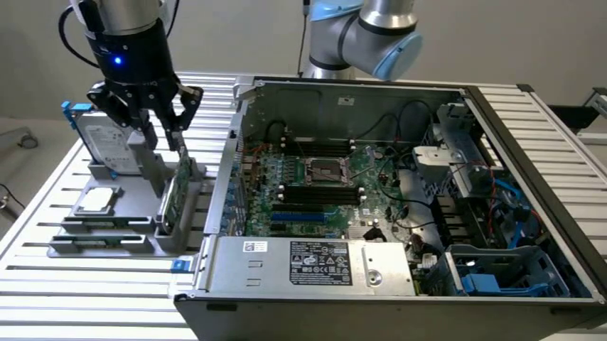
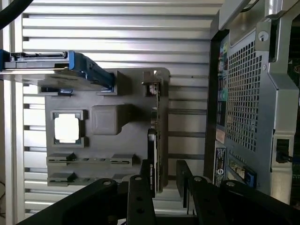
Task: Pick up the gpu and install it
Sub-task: 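Pick up the gpu and move the gpu toward the slot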
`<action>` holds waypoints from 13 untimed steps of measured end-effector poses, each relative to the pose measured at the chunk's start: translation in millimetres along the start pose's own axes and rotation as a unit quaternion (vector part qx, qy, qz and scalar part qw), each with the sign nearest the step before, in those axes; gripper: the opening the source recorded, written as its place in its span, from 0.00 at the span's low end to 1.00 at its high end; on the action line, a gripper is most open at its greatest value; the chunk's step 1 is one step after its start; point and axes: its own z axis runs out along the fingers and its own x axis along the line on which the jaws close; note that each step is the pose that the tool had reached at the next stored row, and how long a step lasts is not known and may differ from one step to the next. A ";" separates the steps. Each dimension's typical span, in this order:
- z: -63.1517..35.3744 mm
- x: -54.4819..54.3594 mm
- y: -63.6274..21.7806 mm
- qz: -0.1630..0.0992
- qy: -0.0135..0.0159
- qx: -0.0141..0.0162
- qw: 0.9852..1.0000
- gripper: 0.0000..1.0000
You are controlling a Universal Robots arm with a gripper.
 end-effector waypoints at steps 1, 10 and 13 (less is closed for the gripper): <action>1.8 0.9 -0.3 -0.002 0.000 0.000 1.000 0.36; 18.7 10.3 -2.3 -0.020 0.001 0.000 1.000 0.36; 24.2 12.6 -2.4 -0.031 0.001 0.001 1.000 0.36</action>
